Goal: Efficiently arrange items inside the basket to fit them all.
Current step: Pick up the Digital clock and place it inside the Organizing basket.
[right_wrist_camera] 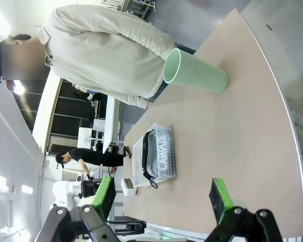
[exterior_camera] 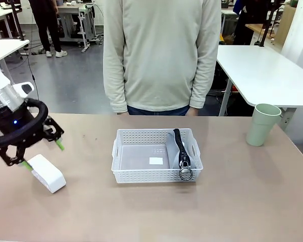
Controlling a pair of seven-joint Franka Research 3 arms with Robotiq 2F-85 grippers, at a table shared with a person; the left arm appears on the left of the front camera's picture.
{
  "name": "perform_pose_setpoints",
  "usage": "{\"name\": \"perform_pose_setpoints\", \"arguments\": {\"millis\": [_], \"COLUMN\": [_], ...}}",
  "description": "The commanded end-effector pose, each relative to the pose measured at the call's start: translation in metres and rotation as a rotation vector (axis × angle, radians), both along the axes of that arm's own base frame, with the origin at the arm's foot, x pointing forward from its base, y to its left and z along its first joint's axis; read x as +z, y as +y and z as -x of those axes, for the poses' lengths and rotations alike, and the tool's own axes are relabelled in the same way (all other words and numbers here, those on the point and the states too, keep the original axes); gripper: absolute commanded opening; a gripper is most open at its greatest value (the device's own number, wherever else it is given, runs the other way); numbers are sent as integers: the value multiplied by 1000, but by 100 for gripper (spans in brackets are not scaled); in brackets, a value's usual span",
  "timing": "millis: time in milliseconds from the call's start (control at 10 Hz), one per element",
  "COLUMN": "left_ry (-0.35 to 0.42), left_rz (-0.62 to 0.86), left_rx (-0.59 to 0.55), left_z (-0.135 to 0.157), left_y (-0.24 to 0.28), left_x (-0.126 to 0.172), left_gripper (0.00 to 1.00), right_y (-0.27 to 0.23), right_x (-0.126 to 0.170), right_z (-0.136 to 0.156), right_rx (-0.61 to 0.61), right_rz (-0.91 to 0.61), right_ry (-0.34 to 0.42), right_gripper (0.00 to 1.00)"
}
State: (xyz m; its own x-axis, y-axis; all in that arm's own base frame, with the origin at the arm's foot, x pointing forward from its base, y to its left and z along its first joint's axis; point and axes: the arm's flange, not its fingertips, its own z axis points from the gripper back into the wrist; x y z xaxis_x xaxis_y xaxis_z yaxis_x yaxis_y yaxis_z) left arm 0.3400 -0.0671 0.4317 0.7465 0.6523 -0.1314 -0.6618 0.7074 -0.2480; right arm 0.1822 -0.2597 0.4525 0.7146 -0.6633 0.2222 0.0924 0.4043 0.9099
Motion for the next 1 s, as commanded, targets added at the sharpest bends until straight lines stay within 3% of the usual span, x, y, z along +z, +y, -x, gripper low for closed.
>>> {"name": "perform_pose_setpoints", "arguments": {"millis": [0, 200, 300, 400, 600, 700, 900], "left_ry": [-40, -45, 27, -53, -21, -45, 11], "left_rz": [-103, -249, -225, -155, -195, -284, -301], "left_rx": [47, -65, -70, -27, -68, -6, 42], "left_z": [5, 3, 2, -15, -15, -15, -24], "left_y": [-3, -5, -5, -5, -7, -5, 3], "left_x": [-27, -36, -34, -13, -23, -22, -42], "left_gripper": [100, 100, 100, 100, 100, 100, 100], "right_y": [-1, -1, -1, -1, -1, -1, -1], "right_x": [1, 1, 1, 1, 1, 1, 1], "right_z": [0, 0, 0, 0, 0, 0, 0], "right_rx": [5, 5, 5, 5, 5, 5, 5], "right_rz": [7, 7, 7, 7, 7, 7, 7], "right_ry": [-31, -31, -31, -31, -31, -31, -31], "right_gripper": [100, 100, 100, 100, 100, 100, 100]}}
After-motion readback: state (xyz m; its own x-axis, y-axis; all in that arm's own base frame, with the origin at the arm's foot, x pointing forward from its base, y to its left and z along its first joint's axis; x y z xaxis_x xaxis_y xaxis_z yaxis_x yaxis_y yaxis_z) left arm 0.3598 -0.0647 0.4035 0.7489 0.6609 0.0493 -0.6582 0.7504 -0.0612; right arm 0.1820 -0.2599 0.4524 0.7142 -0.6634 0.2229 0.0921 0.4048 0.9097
